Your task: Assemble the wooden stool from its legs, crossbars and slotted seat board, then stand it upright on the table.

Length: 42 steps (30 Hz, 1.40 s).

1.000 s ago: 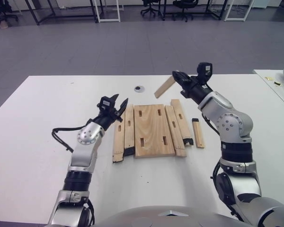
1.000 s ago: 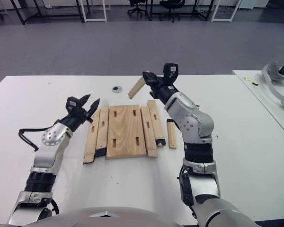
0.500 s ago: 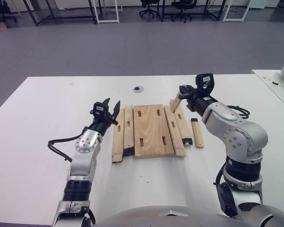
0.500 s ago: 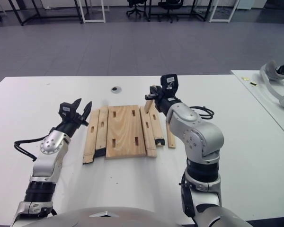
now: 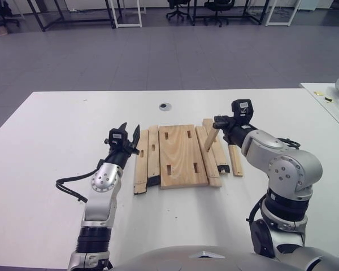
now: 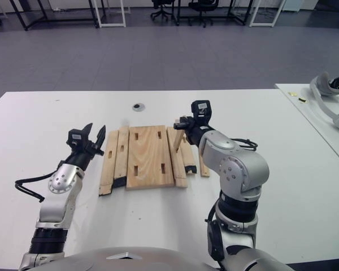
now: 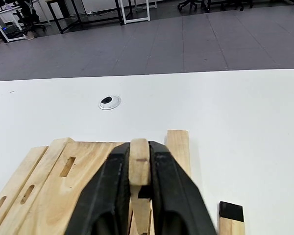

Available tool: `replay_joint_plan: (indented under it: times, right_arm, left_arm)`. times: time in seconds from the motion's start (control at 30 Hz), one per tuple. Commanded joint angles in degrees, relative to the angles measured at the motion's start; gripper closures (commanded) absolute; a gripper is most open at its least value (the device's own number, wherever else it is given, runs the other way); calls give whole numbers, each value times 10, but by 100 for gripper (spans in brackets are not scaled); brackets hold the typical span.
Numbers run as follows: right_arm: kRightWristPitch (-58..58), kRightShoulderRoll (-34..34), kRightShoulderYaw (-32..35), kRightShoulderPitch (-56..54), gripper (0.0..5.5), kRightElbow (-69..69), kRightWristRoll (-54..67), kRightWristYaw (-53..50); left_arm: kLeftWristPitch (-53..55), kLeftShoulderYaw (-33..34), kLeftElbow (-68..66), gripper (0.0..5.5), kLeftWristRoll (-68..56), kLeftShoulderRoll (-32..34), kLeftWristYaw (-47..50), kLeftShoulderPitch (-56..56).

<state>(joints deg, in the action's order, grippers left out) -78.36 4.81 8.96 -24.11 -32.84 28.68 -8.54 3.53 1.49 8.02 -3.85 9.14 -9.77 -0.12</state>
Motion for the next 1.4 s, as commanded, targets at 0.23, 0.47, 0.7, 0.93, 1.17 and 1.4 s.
replay_joint_plan:
  times: [0.23, 0.47, 0.7, 0.93, 1.17, 1.4]
  right_arm:
    - [9, -28, 2, 33, 508, -14, -37, 2]
    - [27, -20, 7, 32, 508, -6, -59, 15]
    - [46, -28, 7, 34, 508, 16, -73, 29]
    - [50, -45, 4, 35, 508, 14, -77, 31]
    - [57, -44, 0, 26, 508, 13, -81, 40]
    - [64, -49, -1, 22, 508, 13, -85, 44]
  left_arm:
    - [14, 2, 1, 328, 1, 10, -10, 0]
    - [14, 1, 5, 328, 0, 8, -10, 9]
    - [13, -3, 1, 328, 3, 7, -9, 6]
    - [16, -9, 6, 328, 4, 6, -9, 7]
    - [15, -13, 7, 328, 6, 1, -4, 11]
    - [12, -14, 3, 328, 5, 0, -3, 7]
